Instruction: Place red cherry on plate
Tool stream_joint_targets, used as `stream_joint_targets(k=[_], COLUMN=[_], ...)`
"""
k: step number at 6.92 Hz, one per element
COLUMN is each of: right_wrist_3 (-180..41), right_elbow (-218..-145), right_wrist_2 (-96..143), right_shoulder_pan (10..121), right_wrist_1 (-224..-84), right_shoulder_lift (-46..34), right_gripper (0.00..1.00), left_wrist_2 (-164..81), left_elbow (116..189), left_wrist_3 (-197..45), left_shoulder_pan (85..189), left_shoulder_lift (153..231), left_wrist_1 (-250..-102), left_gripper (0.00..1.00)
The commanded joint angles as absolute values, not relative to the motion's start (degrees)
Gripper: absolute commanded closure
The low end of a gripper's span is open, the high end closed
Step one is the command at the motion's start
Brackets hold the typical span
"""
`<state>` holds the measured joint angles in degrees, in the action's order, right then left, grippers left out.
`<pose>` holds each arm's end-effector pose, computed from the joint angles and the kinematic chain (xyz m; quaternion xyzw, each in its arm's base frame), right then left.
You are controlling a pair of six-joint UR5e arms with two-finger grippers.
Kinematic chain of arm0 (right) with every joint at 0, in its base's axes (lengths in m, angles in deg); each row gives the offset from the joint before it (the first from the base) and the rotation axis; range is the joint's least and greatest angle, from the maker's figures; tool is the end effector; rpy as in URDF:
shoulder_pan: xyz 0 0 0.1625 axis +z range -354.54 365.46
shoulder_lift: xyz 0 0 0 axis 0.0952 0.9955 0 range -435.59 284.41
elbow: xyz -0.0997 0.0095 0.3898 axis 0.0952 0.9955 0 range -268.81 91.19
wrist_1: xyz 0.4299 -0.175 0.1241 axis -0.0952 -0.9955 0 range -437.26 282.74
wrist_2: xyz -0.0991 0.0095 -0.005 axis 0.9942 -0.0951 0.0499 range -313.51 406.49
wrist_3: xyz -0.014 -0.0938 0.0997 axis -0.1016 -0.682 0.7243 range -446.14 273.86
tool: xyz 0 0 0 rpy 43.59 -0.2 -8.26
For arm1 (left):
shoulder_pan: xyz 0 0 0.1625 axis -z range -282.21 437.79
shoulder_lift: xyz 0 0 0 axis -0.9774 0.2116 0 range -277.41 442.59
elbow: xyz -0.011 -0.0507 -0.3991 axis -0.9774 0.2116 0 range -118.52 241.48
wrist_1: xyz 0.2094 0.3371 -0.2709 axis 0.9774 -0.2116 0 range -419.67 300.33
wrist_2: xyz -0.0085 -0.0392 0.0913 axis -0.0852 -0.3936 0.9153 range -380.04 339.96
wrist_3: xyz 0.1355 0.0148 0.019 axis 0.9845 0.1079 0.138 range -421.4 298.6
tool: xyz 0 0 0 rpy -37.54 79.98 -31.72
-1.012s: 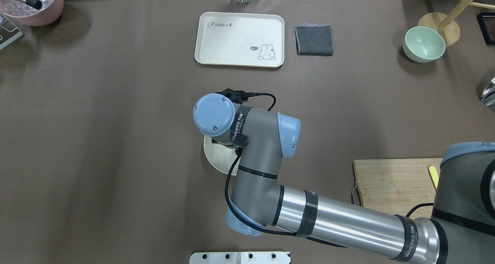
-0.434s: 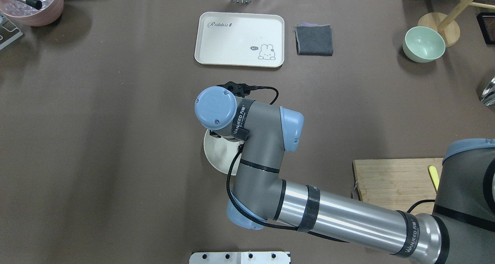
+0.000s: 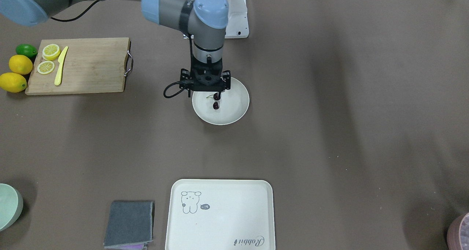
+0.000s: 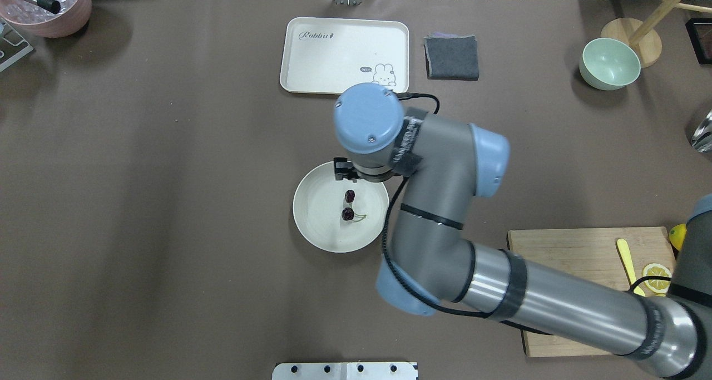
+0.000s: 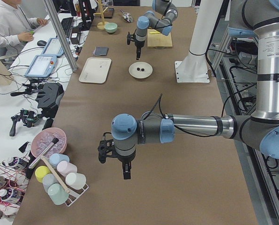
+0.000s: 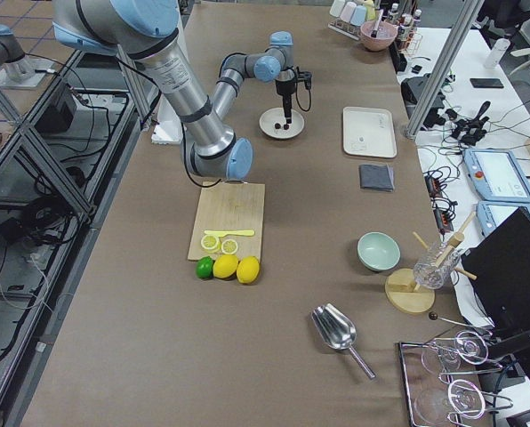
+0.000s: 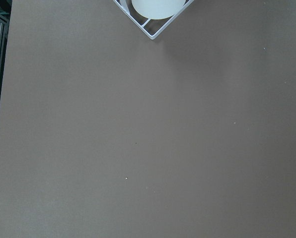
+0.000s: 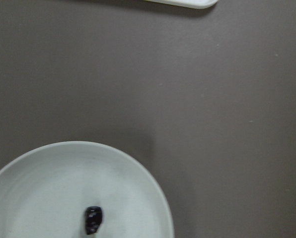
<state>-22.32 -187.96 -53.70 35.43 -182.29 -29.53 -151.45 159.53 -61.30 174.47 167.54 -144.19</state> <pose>-0.5680 -0.4532 0.1284 0.0788 -0.3260 0.0022 0.9421 -0.1026 -0.5122 0.6466 0.0007 0.3540 -0.0614 0.9332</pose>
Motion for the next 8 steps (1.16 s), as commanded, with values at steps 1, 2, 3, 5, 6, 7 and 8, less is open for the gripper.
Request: stream_joint_targets(k=[1,2,3,5,6,7,8], right_wrist_3=[-33.2,-38.4,-42.4,-44.9,-45.0,-47.6,-53.9], right_elbow=[-199.4,-202.2,-204.5,-205.8,-205.9,-206.4,-207.0], right_wrist_2=[-60.5,-61.6,-64.0,-68.3,-70.6,-75.8,-81.3], right_shoulder_pan=[44.4,47.4,50.8,54.9,57.7,62.5,67.7], right_wrist_1=[-184.9,-184.7,-184.2,-170.4,-163.3,-158.9,-156.8], right_shoulder_lift=[-18.3,-13.0,-8.1,6.5,12.8,18.0,22.6], right_gripper=[0.0,0.0,0.0,0.0,0.0,0.0,0.0], left_wrist_2=[-151.5,-152.0,-153.2,-153.7,-153.7,-153.7,-153.7], left_elbow=[160.0,159.8,159.8,160.0,160.5,160.8,161.5], left_wrist_3=[-62.1,-62.1,-62.1,-61.8,-61.5,-61.2,-61.1], left_shoulder_pan=[174.5,174.5,174.5,174.5,174.5,174.6,174.6], left_shoulder_lift=[167.7,167.7,167.8,167.8,168.1,167.9,167.9], left_wrist_1=[-144.2,-144.3,-144.4,-144.5,-144.5,-144.6,-144.6], left_gripper=[0.01,0.01,0.01,0.01,0.01,0.01,0.01])
